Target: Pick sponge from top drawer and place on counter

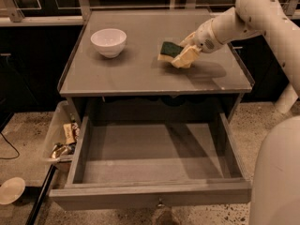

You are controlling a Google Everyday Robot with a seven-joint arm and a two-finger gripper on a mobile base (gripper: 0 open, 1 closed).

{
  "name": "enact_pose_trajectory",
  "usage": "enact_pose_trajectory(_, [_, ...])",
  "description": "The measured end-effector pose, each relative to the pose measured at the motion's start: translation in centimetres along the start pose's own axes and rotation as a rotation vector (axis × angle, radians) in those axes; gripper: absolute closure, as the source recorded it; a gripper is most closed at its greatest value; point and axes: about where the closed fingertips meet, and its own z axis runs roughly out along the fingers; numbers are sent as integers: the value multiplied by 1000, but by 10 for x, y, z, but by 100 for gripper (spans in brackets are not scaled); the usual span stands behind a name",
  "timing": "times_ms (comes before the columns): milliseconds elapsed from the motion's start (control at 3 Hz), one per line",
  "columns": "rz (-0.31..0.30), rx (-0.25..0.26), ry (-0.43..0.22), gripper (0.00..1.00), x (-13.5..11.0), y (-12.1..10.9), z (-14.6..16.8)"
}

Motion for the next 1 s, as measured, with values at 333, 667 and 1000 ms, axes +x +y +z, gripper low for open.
enact_pose_trajectory(333, [0, 0, 0, 59, 0, 0, 0])
enact_pose_trajectory(667, [0, 0, 0, 36, 0, 0, 0])
enact_pose_trajectory(1000, [0, 0, 0, 12, 0, 0, 0])
